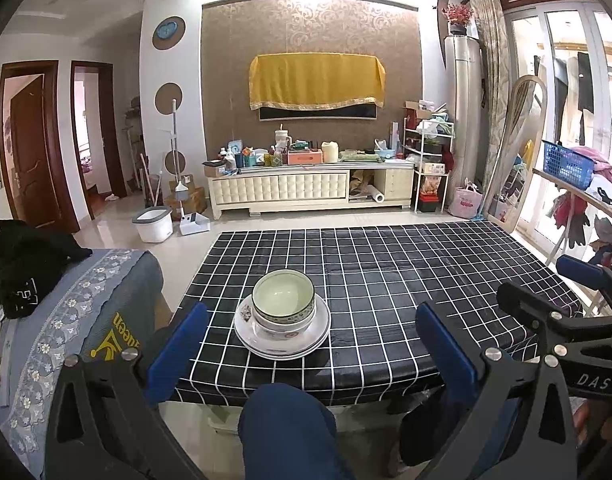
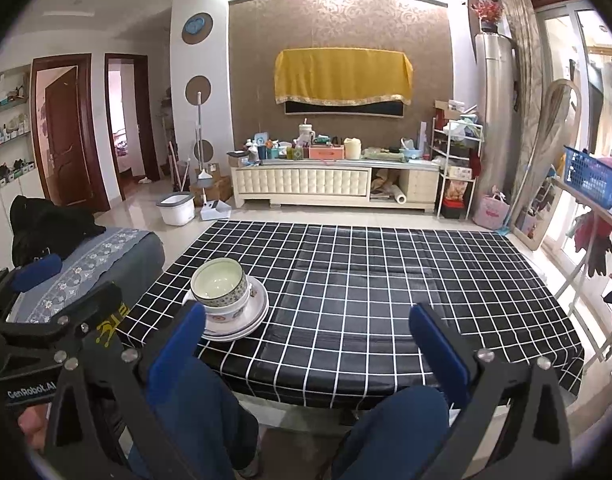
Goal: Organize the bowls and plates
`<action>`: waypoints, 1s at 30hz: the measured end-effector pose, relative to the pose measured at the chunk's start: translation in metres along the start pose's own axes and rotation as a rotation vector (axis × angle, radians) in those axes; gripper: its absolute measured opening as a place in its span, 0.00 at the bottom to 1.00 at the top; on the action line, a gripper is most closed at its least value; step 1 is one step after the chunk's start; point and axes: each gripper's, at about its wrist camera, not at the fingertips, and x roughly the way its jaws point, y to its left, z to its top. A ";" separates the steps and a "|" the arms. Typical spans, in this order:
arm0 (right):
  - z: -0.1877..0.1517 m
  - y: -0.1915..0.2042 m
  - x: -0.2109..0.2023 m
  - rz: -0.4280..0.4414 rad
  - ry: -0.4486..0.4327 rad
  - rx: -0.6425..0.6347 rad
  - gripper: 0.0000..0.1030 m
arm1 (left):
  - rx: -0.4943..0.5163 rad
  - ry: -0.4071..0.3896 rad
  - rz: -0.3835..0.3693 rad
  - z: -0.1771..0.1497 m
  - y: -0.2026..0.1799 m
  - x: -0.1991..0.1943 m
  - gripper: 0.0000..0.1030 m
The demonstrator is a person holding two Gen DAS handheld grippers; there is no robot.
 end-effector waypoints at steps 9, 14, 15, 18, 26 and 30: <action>0.000 -0.002 0.000 -0.002 0.001 0.003 1.00 | 0.001 0.002 0.000 -0.002 0.000 0.000 1.00; 0.000 -0.001 -0.001 -0.004 0.000 0.006 1.00 | 0.004 0.002 -0.010 -0.004 0.000 -0.001 1.00; 0.000 -0.001 -0.001 -0.003 0.001 0.007 1.00 | 0.003 0.003 -0.011 -0.004 0.000 -0.001 1.00; 0.000 0.000 -0.001 -0.004 0.003 0.004 1.00 | -0.001 0.009 -0.017 -0.004 0.001 0.001 1.00; 0.000 0.000 -0.001 -0.003 0.006 0.004 1.00 | -0.005 0.024 -0.020 -0.003 0.003 0.003 1.00; 0.000 0.000 -0.001 -0.004 0.008 0.004 1.00 | -0.004 0.020 -0.020 -0.003 0.003 0.003 1.00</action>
